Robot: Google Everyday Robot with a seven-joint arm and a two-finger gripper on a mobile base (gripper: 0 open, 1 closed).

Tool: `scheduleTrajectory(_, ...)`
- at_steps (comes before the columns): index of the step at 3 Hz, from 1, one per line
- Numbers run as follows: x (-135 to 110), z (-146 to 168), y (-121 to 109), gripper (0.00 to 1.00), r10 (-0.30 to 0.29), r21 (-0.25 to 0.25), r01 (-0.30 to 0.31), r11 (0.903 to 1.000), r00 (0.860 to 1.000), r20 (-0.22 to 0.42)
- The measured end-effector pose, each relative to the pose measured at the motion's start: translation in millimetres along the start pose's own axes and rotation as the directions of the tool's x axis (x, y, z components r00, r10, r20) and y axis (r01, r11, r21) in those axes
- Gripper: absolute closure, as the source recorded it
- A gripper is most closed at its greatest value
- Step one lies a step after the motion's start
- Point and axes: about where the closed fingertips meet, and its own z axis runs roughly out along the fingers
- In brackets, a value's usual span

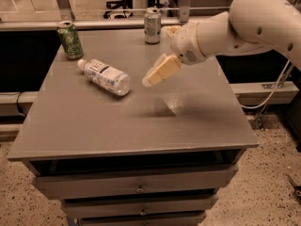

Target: Knock blue plastic bottle over

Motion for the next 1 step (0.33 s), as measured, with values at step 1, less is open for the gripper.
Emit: scheduleTrajectory(1,1.5,-16.3,14.0,0.00,-0.034,-0.079,0.032,0.9963,0.999,-0.017)
